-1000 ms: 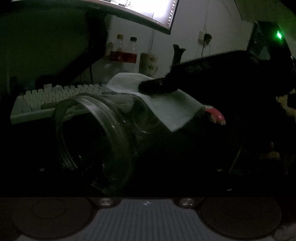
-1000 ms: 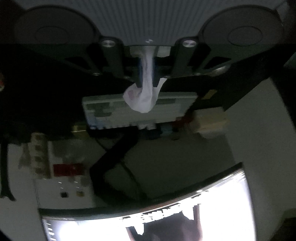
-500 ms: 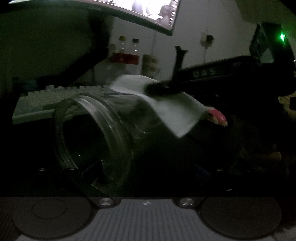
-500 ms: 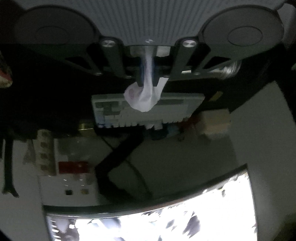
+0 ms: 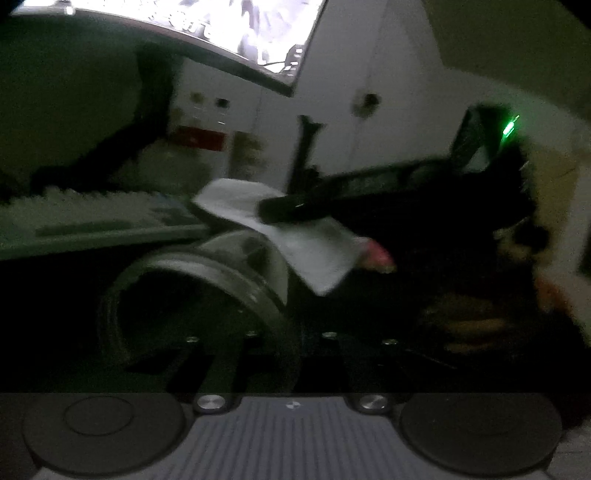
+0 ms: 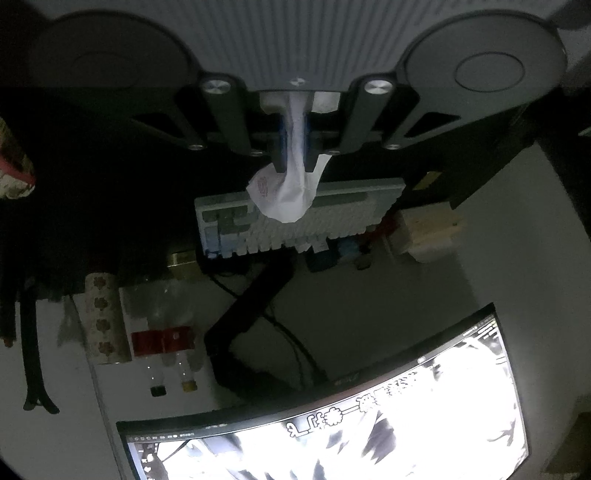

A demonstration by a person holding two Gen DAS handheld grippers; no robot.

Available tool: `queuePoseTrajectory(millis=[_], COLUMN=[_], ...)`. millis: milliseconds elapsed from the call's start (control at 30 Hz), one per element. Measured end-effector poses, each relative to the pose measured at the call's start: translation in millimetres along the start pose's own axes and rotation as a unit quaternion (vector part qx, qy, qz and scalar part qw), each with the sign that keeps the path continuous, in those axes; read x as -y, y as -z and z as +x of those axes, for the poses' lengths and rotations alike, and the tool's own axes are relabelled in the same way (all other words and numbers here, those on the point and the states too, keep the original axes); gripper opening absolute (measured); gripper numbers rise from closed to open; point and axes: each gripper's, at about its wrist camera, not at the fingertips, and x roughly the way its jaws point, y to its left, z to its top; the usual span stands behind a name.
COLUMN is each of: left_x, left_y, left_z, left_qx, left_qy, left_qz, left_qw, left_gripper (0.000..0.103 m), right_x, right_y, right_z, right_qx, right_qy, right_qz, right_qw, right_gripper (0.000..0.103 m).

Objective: Clean container
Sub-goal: 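Keep wiping the jar's outer wall with the tissue in the right tool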

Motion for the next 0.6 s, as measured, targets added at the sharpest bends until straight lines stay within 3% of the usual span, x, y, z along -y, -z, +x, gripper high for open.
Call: queuePoseTrajectory(millis=[67,267,400,533,567,600], left_x=[-3.4,1.5,12.1,11.9,9.9,7.8], left_y=[-2.1,-0.8,5.7,15.2,17.1,18.4], left_z=[-6.5,-9.8,4.0,18.3,20.2,21.5], left_qx=[-0.003,-0.003,-0.024,-0.039,-0.036,-0.034], left_qy=[0.032,-0.015,-0.041,-0.061,-0.064,-0.066], left_qz=[-0.01,0.019,0.057,0.063,0.059,0.055], left_qw=[0.9994,0.9997,0.9972,0.9954,0.9955,0.9957], left_gripper=[0.007,0.015,0.039,0.045,0.053,0.054], right_x=[-0.7,-6.1,-8.7,-13.2,-14.1,-15.1], right_y=[0.0,1.8,4.7,6.5,6.9,7.6], right_z=[-2.0,-2.9,1.5,3.0,3.5,3.6], right_qx=[0.0,-0.003,-0.013,-0.015,-0.016,-0.015], right_qy=[-0.006,-0.02,-0.025,-0.027,-0.028,-0.027], right_qz=[0.006,0.006,0.005,0.0,-0.003,-0.006], right_qw=[1.0,1.0,1.0,1.0,0.999,1.0], right_gripper=[0.011,0.012,0.012,0.014,0.014,0.014])
